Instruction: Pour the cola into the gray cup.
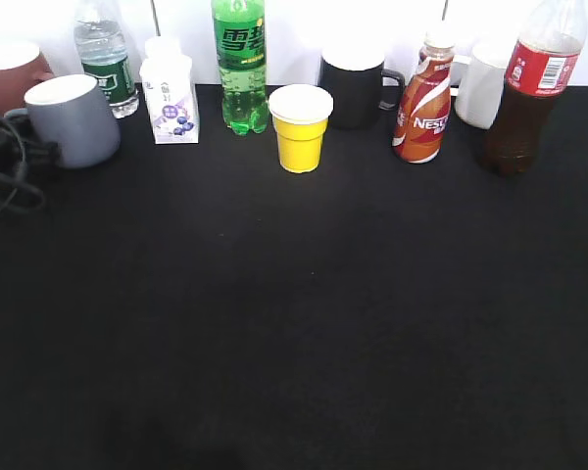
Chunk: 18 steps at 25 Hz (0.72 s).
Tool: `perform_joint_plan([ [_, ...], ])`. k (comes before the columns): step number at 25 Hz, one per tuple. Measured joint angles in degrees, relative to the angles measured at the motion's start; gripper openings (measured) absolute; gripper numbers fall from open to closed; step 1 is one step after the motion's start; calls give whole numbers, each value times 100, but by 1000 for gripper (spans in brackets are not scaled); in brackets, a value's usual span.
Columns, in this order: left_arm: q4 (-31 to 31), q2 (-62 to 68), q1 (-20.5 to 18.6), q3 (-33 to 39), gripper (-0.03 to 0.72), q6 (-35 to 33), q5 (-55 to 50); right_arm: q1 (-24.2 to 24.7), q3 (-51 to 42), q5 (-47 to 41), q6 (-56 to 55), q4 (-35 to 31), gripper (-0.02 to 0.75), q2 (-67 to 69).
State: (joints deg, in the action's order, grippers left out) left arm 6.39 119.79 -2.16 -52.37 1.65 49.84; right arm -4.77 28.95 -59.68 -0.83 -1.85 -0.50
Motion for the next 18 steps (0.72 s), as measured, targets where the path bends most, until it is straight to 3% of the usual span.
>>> perform_joint_plan([
  [5, 150, -1271, 0, 1308, 51, -42, 504, 0, 0, 7, 0, -5, 585, 0],
  [7, 290, -2167, 0, 1925, 51, -42, 564, 0, 93, 572, 0, -5, 585, 0],
  [12, 772, -3648, 396, 2895, 51, -42, 554, 0, -877, 4425, 0, -10, 585, 971],
  [18, 809, -3701, 1024, 3168, 50, -42, 496, 0, -1376, 9404, 0, -35, 585, 5661],
])
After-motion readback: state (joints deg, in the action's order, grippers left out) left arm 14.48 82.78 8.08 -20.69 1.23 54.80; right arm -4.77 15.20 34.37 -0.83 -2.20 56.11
